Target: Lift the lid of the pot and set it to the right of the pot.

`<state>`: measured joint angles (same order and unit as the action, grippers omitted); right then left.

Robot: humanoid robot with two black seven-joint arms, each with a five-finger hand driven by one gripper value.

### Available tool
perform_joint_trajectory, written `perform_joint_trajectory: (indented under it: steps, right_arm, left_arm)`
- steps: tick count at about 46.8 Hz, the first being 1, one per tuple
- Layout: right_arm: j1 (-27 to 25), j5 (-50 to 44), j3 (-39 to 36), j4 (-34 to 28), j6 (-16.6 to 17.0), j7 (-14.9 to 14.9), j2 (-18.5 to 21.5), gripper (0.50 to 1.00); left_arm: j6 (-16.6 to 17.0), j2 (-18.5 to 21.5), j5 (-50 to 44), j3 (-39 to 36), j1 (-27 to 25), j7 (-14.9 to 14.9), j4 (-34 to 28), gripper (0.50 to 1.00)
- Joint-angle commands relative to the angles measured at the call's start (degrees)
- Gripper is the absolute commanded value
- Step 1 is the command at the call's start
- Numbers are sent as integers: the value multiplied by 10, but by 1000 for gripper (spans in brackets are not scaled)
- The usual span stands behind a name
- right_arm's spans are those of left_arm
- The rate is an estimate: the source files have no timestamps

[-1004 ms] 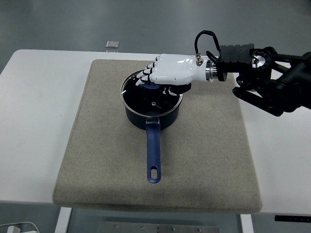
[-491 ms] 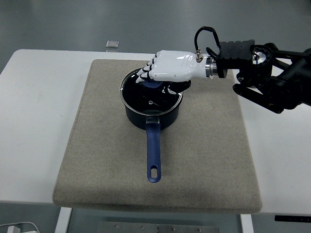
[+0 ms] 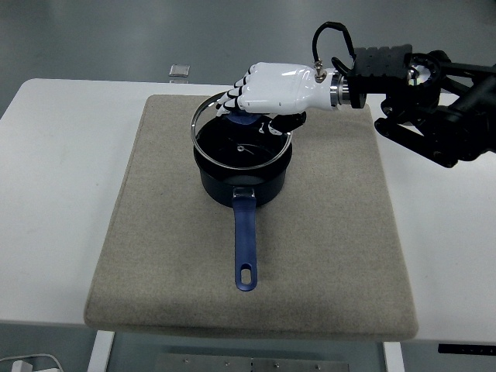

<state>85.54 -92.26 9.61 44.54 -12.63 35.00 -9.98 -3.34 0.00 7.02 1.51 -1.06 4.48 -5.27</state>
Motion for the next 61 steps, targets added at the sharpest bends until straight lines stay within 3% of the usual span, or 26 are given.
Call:
perform_joint_trajectory:
  steps: [1,36,61]
  right_arm:
    - [2,14,1,-14,9,0,0,500]
    - [11,17,3,-112,19,0,-7,500]
    - [3,23,10,-150,31,0,-44,500]
  left_arm:
    - [0,0,0,1,0,0,0,1000]
    - [0,0,0,1,0,0,0,1000]
    - [0,0,0,0,0,0,0,1000]
